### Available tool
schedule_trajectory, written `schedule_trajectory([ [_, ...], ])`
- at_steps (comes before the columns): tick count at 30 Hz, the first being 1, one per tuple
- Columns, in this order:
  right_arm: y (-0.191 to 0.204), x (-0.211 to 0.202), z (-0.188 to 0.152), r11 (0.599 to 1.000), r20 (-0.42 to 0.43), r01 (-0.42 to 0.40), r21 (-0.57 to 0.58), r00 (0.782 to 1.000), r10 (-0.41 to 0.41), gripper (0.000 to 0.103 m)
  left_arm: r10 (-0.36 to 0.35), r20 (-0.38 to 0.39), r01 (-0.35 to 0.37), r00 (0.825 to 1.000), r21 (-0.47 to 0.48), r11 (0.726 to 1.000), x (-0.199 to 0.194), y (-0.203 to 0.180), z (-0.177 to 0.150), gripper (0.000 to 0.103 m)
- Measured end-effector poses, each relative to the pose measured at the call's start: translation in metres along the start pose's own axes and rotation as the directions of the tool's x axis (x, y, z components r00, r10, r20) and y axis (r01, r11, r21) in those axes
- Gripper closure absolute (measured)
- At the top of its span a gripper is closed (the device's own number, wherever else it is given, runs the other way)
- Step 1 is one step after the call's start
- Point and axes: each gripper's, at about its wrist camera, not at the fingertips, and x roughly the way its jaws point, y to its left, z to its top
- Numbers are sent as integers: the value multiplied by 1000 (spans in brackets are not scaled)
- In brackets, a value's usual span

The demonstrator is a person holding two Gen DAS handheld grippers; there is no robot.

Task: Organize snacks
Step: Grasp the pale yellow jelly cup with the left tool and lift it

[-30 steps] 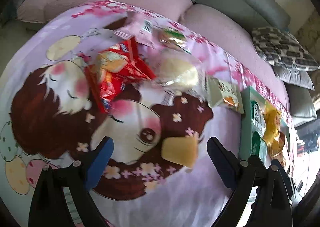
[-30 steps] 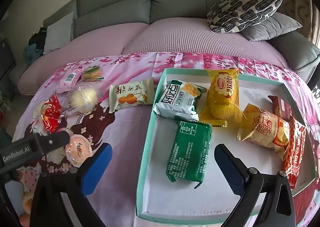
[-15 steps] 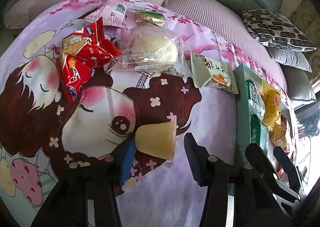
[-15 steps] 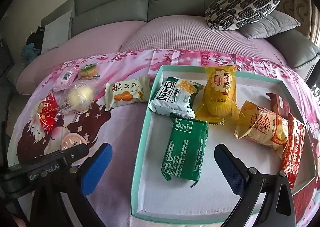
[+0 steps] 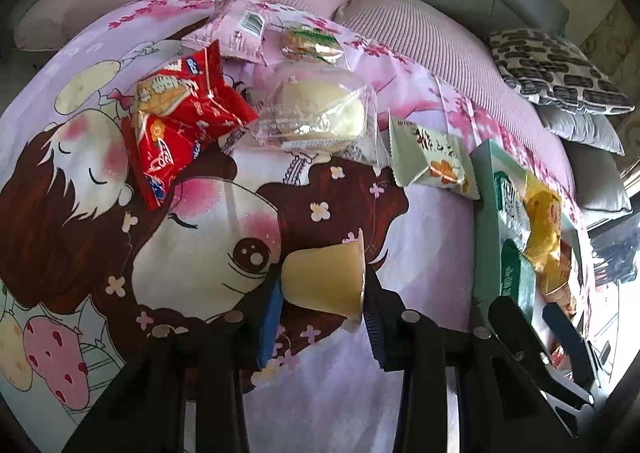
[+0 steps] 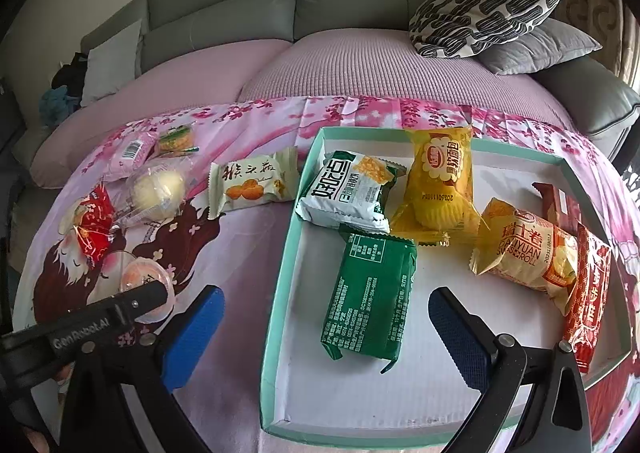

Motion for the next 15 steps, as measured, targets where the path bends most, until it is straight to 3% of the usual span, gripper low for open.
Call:
schedule_trajectory([
  [9, 5, -6, 2, 1000, 40, -6, -11, 999, 7, 0, -37, 116, 40, 993, -22, 999, -42, 10, 11, 64],
  [15, 19, -11, 3, 998, 87, -33, -46, 996, 37, 0, 16, 215, 8, 977, -112, 994, -70, 42, 21, 64],
])
